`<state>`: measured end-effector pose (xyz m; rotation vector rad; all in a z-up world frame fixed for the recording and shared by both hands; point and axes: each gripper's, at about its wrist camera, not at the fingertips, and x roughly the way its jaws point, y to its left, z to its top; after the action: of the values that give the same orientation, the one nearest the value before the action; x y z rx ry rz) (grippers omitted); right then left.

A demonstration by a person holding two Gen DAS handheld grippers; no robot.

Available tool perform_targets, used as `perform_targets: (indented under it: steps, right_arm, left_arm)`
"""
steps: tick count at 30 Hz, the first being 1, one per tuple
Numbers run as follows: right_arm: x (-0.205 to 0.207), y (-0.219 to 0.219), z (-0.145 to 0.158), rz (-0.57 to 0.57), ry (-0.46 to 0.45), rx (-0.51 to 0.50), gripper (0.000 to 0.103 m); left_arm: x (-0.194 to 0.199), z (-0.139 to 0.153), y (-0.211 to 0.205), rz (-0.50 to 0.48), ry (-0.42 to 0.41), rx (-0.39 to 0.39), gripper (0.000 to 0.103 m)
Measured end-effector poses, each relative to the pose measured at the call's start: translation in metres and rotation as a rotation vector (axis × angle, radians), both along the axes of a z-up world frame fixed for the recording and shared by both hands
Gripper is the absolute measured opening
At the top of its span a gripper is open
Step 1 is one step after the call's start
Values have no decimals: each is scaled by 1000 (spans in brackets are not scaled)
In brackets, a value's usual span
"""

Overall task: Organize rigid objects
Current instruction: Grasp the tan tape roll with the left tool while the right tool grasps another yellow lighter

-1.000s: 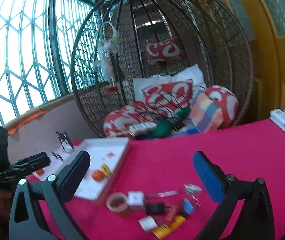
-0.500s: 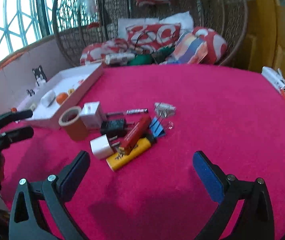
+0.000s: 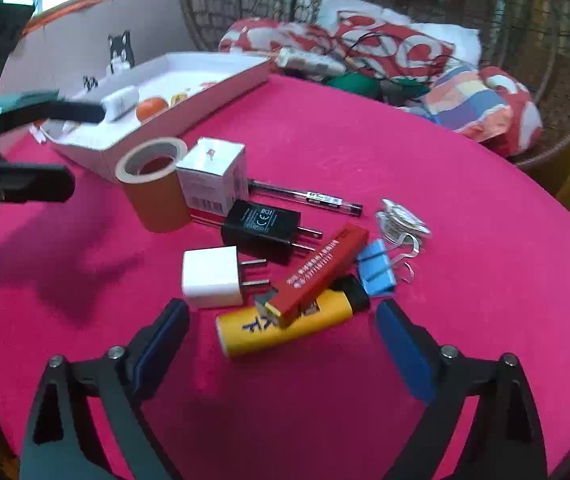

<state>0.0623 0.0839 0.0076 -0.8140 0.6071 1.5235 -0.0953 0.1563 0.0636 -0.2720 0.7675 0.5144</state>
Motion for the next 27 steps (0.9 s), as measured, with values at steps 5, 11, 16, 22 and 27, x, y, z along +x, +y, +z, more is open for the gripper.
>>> perform_targets:
  steps: [5, 11, 16, 22, 27]
  right_arm:
    - [11, -7, 2, -21, 51, 10, 56]
    - [25, -36, 3, -84, 167, 41, 36]
    - [32, -49, 6, -139, 185, 62, 36]
    - [22, -45, 6, -186, 117, 50, 37]
    - [7, -37, 4, -219, 2, 31, 39]
  left_arm:
    - [15, -5, 6, -43, 49, 13, 103]
    - [39, -17, 7, -61, 109, 20, 101]
    - [52, -30, 4, -75, 152, 15, 94]
    - [56, -41, 5, -75, 184, -13, 69]
    - [59, -46, 10, -53, 189, -35, 69]
